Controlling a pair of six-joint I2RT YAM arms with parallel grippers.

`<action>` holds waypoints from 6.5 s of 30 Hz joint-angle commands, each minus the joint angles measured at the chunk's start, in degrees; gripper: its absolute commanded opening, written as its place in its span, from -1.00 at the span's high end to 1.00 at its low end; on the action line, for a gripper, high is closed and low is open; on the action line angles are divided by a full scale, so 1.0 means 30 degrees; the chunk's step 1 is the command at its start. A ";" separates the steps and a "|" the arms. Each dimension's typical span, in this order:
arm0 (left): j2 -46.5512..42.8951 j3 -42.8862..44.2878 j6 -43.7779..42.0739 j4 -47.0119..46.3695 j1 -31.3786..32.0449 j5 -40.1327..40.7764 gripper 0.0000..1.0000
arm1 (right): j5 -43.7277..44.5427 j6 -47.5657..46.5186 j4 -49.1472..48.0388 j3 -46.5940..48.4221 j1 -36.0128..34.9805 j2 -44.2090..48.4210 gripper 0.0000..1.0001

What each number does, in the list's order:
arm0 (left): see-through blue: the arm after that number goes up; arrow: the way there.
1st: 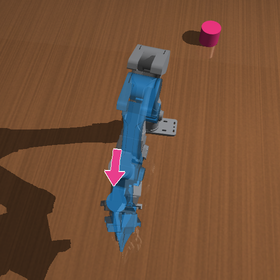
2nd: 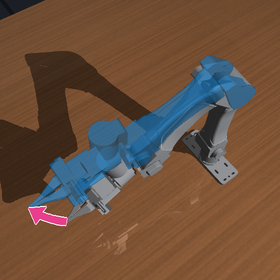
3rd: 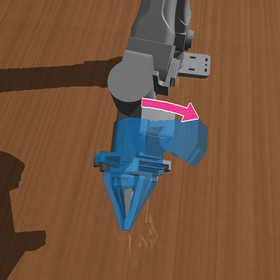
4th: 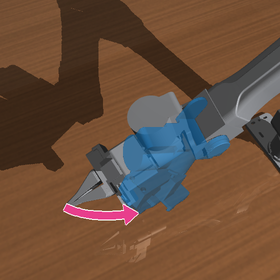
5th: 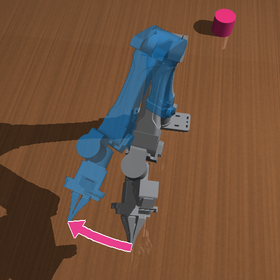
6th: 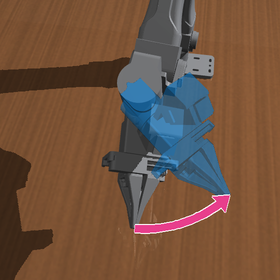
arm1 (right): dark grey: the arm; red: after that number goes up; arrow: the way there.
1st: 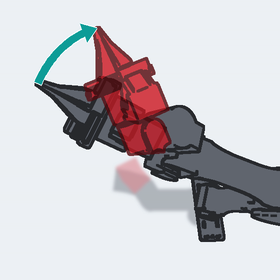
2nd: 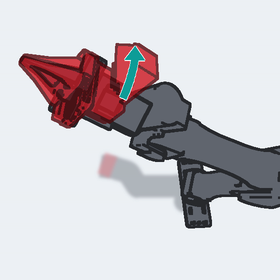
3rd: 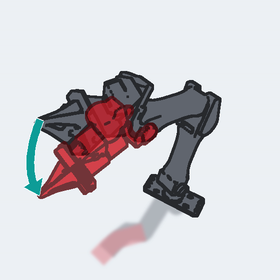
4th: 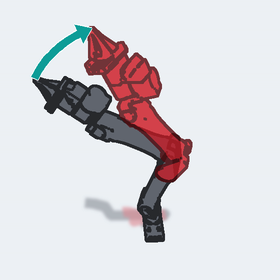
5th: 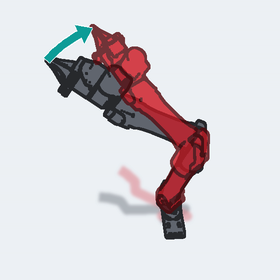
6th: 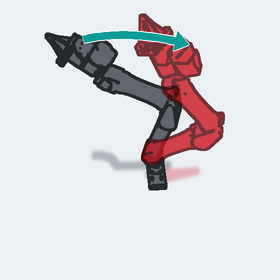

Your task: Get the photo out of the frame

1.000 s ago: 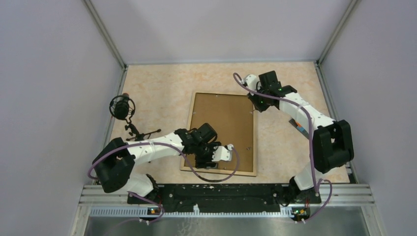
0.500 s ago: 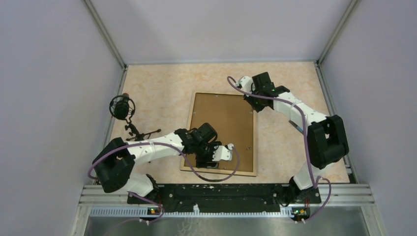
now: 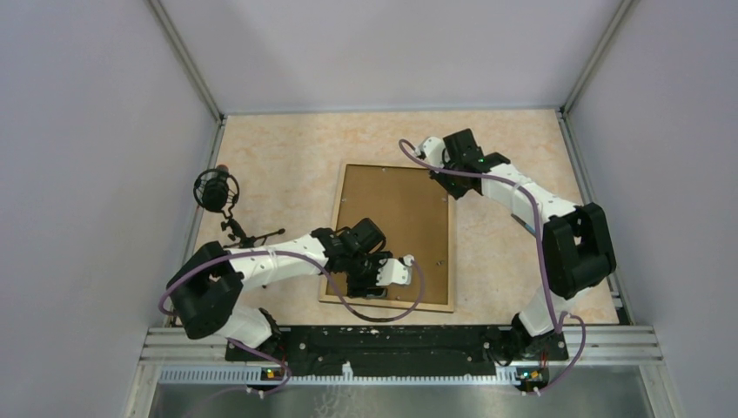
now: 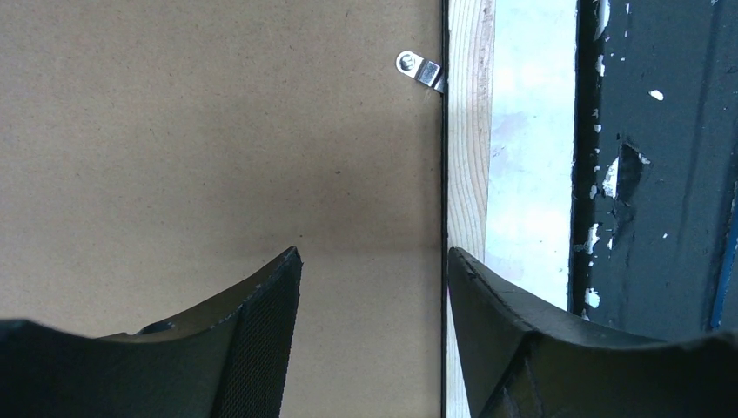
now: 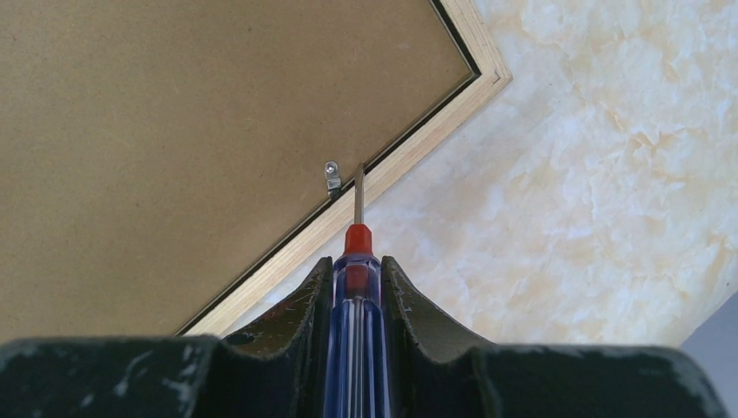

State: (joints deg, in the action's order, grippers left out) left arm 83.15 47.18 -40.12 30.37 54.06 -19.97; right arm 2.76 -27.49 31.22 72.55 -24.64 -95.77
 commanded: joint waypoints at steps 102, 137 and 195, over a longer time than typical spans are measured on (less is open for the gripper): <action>-0.0445 0.3346 0.9413 -0.3249 -0.9095 0.1760 -0.68 | -0.7783 0.4488 0.1953 0.1634 0.2221 0.2648 1.00; 0.9903 0.8687 0.5782 -0.1642 -1.0680 -0.0056 0.31 | -0.9327 0.6359 0.1660 -0.2336 0.5750 0.8057 1.00; 1.6873 2.0065 1.0315 -0.0255 0.2590 0.6493 0.20 | -1.4793 0.7990 -0.1721 -0.3409 1.2514 0.8356 1.00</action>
State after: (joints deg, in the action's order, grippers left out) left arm 134.63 110.06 -6.72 24.69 60.97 -0.03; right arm -40.25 -2.85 28.38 62.28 12.51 -72.75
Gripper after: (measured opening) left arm 0.436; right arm 0.216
